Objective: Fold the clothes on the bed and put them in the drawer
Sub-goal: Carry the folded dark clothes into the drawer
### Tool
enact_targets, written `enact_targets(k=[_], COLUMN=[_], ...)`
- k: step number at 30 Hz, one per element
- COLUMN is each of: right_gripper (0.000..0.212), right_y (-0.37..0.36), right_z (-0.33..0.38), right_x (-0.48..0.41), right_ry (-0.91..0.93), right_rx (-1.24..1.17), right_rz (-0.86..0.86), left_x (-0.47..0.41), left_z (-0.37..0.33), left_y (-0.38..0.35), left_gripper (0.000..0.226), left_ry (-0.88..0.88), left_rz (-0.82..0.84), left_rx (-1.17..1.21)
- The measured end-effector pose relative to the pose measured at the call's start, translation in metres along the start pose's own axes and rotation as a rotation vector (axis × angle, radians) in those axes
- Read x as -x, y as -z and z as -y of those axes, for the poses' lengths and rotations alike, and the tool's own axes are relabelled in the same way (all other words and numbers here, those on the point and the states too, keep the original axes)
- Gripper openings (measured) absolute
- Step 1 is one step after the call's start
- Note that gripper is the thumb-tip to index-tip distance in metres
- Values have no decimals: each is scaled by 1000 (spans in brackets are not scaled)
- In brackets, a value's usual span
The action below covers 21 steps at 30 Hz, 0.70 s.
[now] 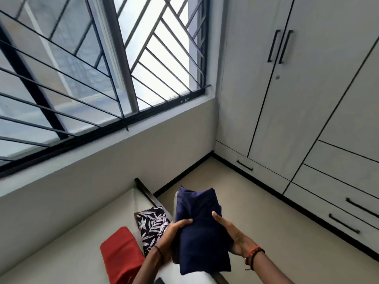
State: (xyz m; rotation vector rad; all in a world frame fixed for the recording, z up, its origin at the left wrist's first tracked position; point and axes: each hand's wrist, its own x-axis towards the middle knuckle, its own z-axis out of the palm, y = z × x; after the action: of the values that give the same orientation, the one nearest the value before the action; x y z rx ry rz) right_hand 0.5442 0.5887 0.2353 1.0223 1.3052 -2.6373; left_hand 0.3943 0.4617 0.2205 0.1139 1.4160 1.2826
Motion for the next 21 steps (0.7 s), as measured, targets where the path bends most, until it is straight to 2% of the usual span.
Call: enact_targets(k=[4,9,16,17,21], right_gripper=[73,59,43,42,50], right_y=[-2,2,27,33,62], right_z=[0,-1,0,1,8], right_x=[6,9,29,35,52], right_ry=[82,203,271,284,323], right_rx=[-56,-55,-54,-58,-81], right_rz=[-46,-156,-312,-332,-381], left_x=[8,4,-31,-34,-21], left_z=[-9,-14,-10,-11,-21], left_y=[1,-9,-36,-46,-93], left_gripper=[69,50,80,78,48], left_ry=[35,-20,-85,-85,-87], left_rz=[116,107,35,50,138], left_rx=[-15,-81,-234,-248,-278])
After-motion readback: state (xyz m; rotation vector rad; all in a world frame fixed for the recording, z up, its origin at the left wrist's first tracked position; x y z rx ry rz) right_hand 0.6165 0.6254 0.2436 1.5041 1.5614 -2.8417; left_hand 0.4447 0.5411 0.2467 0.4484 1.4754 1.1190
